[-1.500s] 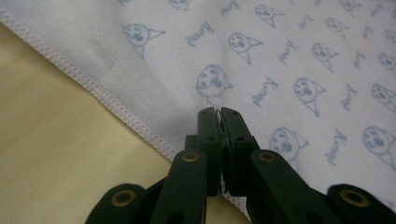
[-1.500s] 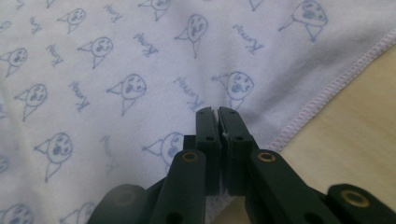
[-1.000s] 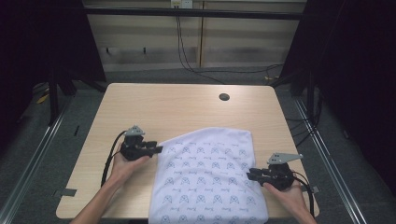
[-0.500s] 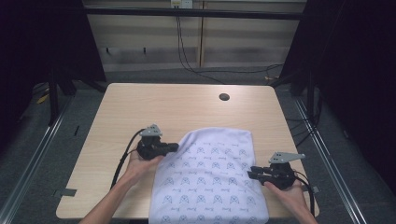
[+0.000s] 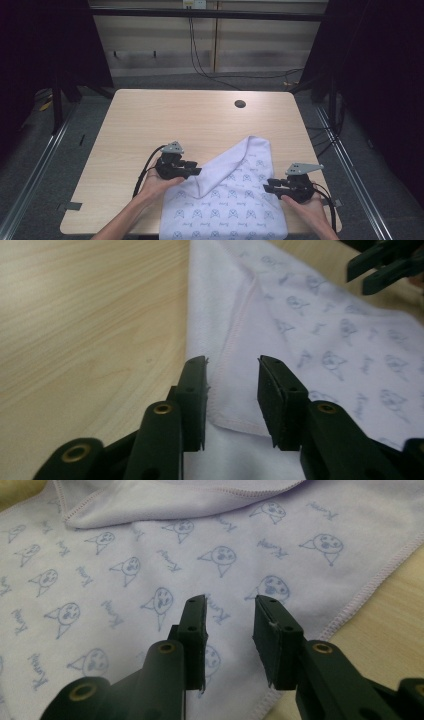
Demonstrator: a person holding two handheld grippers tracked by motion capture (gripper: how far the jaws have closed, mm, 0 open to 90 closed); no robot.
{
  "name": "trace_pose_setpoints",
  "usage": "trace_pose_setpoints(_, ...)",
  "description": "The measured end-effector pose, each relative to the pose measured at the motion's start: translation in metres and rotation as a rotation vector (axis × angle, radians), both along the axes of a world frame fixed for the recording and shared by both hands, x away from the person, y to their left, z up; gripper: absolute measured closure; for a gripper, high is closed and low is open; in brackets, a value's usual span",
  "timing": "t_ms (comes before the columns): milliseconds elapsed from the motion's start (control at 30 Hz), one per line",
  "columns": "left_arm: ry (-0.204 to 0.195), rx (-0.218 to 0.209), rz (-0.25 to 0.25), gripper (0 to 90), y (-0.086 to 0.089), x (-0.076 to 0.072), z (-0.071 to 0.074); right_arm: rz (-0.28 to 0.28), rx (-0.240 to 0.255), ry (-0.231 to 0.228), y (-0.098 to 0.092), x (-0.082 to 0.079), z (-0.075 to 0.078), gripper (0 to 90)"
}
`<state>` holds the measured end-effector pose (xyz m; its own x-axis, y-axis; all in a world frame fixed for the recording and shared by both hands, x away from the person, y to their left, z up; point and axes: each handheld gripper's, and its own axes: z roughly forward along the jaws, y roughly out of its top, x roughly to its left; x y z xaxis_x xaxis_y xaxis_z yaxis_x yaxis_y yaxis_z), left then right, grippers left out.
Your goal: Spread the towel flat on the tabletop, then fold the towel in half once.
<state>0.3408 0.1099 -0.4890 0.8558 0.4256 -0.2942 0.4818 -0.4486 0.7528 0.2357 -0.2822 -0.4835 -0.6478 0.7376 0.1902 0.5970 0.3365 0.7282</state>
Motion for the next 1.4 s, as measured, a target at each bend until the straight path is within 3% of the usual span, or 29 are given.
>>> trace_pose_setpoints(33,0.000,0.000,0.000,60.9,0.000,0.000,0.000,0.000,0.000,-0.001,0.000,0.000,0.000,66.4)
trace_pose_setpoints(100,-0.020,0.064,-0.010,60.7,-0.007,-0.002,-0.005,-0.003,0.001,0.001,0.000,0.000,0.000,66.3)
trace_pose_setpoints(133,-0.013,0.071,-0.017,60.5,-0.009,-0.003,-0.008,-0.002,0.003,0.000,0.000,-0.001,0.001,66.1)
trace_pose_setpoints(200,-0.037,0.103,-0.015,62.0,-0.010,-0.005,-0.010,0.000,0.005,-0.003,-0.001,-0.001,0.001,65.9)
trace_pose_setpoints(267,-0.082,0.137,-0.053,78.0,-0.011,-0.009,-0.011,-0.003,0.007,-0.003,-0.002,-0.002,0.001,65.3)
trace_pose_setpoints(300,-0.082,0.137,-0.053,84.4,-0.011,-0.009,-0.011,-0.003,0.007,-0.003,-0.002,-0.002,0.001,65.3)
trace_pose_setpoints(467,-0.088,0.078,-0.051,86.3,-0.002,-0.003,0.002,-0.005,0.008,-0.005,-0.003,-0.002,0.001,64.7)
trace_pose_setpoints(567,-0.119,0.026,-0.005,87.4,0.010,0.011,0.019,-0.011,0.006,-0.002,-0.003,0.000,0.000,63.1)
trace_pose_setpoints(600,-0.124,0.011,0.052,87.3,0.018,0.021,0.026,-0.010,0.005,0.003,-0.003,0.001,0.001,63.2)
trace_pose_setpoints(667,-0.132,0.008,0.072,87.2,0.023,0.027,0.029,-0.013,0.001,0.006,-0.003,0.001,0.001,63.2)
trace_pose_setpoints(700,-0.144,0.009,0.137,87.1,0.034,0.040,0.036,-0.010,0.004,0.001,-0.002,0.002,0.001,63.2)
trace_pose_setpoints(733,-0.155,0.017,0.168,87.0,0.040,0.046,0.039,-0.006,0.003,0.000,-0.002,0.002,0.001,63.1)
trace_pose_setpoints(767,-0.155,0.017,0.168,86.5,0.040,0.046,0.039,-0.006,0.003,0.000,-0.002,0.002,0.001,63.1)
trace_pose_setpoints(800,-0.148,0.014,0.250,82.2,0.054,0.060,0.043,-0.010,0.002,0.006,-0.002,0.001,0.001,63.0)
trace_pose_setpoints(833,-0.148,0.014,0.250,72.5,0.054,0.060,0.043,-0.010,0.002,0.006,-0.002,0.001,0.001,63.0)
trace_pose_setpoints(867,-0.129,0.027,0.298,69.5,0.061,0.066,0.044,-0.012,0.002,0.009,-0.003,0.001,0.001,62.8)
trace_pose_setpoints(967,-0.094,-0.027,0.366,67.9,0.085,0.068,0.041,-0.010,0.001,0.005,-0.004,0.001,0.001,62.4)
trace_pose_setpoints(1000,-0.078,-0.035,0.361,62.6,0.092,0.060,0.036,-0.011,-0.002,0.004,-0.005,0.002,0.002,61.8)
trace_pose_setpoints(1067,-0.080,-0.023,0.339,64.0,0.092,0.054,0.033,-0.017,0.001,0.005,-0.006,0.003,0.002,61.5)
trace_pose_setpoints(1100,-0.074,-0.011,0.274,65.1,0.084,0.040,0.024,-0.028,0.001,0.005,-0.007,0.009,0.003,61.3)
trace_pose_setpoints(1133,-0.074,-0.011,0.274,65.6,0.084,0.040,0.024,-0.028,0.001,0.005,-0.007,0.009,0.003,61.3)
trace_pose_setpoints(1167,-0.067,0.009,0.215,65.4,0.073,0.026,0.016,-0.037,-0.005,0.008,-0.005,0.016,0.003,60.9)
trace_pose_setpoints(1200,-0.067,0.009,0.215,65.6,0.073,0.026,0.016,-0.040,-0.003,0.010,-0.003,0.019,0.003,60.8)
trace_pose_setpoints(1300,-0.069,0.099,0.132,66.8,0.054,0.015,0.003,-0.031,-0.013,0.006,0.001,0.027,0.003,60.6)
trace_pose_setpoints(1367,-0.083,0.150,0.127,69.4,0.046,0.013,-0.004,-0.027,-0.032,0.017,0.008,0.037,0.001,61.0)
trace_pose_setpoints(1400,-0.081,0.155,0.124,73.2,0.045,0.014,-0.008,-0.015,-0.063,0.022,0.015,0.047,-0.002,61.4)
